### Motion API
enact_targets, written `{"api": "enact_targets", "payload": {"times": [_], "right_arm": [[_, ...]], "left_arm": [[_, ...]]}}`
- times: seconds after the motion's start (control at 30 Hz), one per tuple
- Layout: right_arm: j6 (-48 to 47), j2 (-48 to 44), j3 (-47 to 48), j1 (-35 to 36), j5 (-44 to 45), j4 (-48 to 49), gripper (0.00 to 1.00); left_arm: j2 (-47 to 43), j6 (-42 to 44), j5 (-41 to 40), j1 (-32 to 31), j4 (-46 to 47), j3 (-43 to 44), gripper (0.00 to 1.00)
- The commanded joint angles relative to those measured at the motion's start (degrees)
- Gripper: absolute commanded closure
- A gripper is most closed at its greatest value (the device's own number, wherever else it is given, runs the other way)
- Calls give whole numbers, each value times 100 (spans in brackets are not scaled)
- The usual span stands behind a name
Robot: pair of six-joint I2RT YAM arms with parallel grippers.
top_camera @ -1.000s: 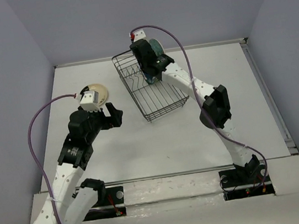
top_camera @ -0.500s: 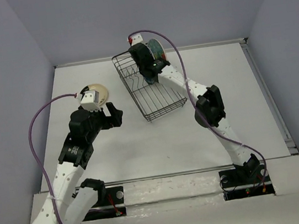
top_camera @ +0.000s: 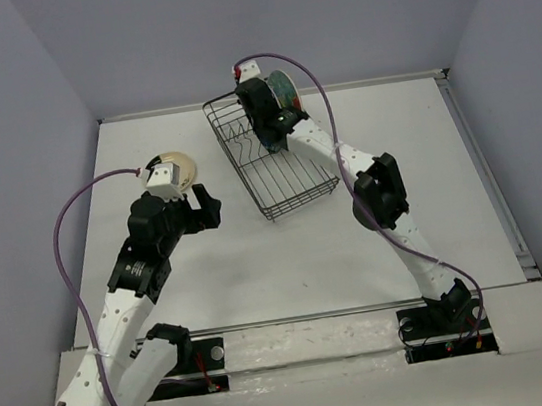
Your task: Load the plates into the dish rack
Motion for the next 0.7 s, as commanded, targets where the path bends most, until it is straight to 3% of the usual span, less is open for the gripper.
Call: {"api": "enact_targets", "payload": {"times": [0.0,0.1,0.5,0.67], "right_arm": [[243,-196,-30,8,-385,588,55],[348,-380,-92,8,-552,597,47],[656,-1496,-926,8,-842,658,43],[840,-2408,-1681,8,-1474,649,38]], "left_arm": [[62,93,-350,-24,140,52,1],[0,49,-595,11,140,44,1],[158,14,-895,152,87,70,1],[395,-266,-817,441,52,166,1]]}}
